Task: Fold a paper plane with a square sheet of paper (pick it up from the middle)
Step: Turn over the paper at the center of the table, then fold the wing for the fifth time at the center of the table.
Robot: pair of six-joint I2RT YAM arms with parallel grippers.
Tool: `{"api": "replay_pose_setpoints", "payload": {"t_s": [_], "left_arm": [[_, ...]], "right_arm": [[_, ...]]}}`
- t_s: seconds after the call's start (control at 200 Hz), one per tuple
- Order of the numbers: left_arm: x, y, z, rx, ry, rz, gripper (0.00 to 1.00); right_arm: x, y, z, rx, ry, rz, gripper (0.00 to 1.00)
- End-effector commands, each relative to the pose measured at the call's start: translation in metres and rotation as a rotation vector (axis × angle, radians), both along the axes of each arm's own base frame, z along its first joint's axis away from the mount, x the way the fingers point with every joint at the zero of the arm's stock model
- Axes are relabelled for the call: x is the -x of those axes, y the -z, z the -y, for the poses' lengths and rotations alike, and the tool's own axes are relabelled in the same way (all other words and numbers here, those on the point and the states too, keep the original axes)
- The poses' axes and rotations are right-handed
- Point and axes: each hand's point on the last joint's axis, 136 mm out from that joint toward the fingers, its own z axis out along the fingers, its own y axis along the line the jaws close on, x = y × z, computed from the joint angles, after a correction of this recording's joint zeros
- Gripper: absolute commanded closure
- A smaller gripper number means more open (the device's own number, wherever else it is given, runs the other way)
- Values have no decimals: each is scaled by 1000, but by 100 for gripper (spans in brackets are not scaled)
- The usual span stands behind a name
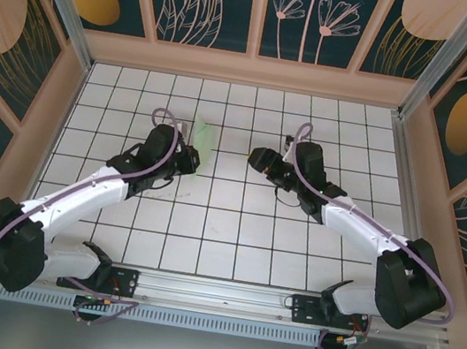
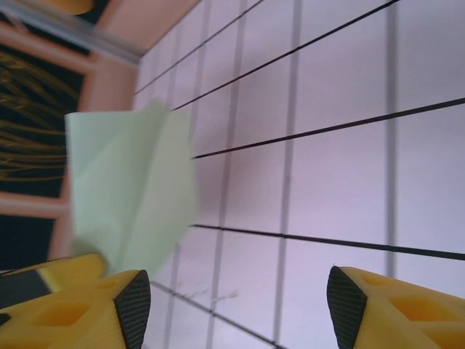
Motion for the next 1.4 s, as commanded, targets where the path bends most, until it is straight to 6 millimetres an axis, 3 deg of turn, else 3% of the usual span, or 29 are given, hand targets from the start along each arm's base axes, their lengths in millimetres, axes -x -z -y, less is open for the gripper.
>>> {"api": "replay_pose_setpoints", "payload": {"t_s": [0.0, 0.105, 0.215, 0.385, 0.51, 0.57, 0.691, 0.801, 0.911, 1.031, 1.071, 1.251, 1.396], "left_arm": [[12, 29, -71, -422, -138, -108, 90], [12, 34, -97, -592, -224, -141, 90], [15, 46, -103, -665, -249, -169, 89], [6, 67, -81, -706, -205, -201, 89], [0, 89, -45, -649, -106, -227, 85], [-5, 95, -22, -555, -46, -224, 76], [-14, 85, 24, -350, 98, -182, 39], [-25, 63, 34, -248, 126, -128, 27], [-33, 50, 13, -246, 65, -90, 18], [-39, 36, -21, -253, -50, -45, 9], [-34, 41, -37, -273, -93, -49, 5], [-21, 36, -93, -266, -264, -26, 2], [-5, 43, -126, -230, -366, -42, 1]], "right_arm": [[-7, 13, 32, 176, 108, 18, 31], [-9, 17, 39, 205, 144, 13, 30], [-11, 19, 44, 226, 171, 4, 30], [-9, 25, 47, 217, 193, -20, 30], [-6, 32, 47, 205, 200, -41, 30], [-5, 36, 48, 203, 207, -53, 30], [-2, 42, 47, 185, 204, -72, 30], [1, 50, 35, 182, 174, -96, 33], [7, 55, 2, 166, 99, -107, 41], [17, 60, -56, 144, -21, -112, 63], [22, 60, -78, 140, -63, -104, 68], [36, 60, -164, 121, -207, -87, 79], [33, 75, -206, 134, -270, -102, 82]]}}
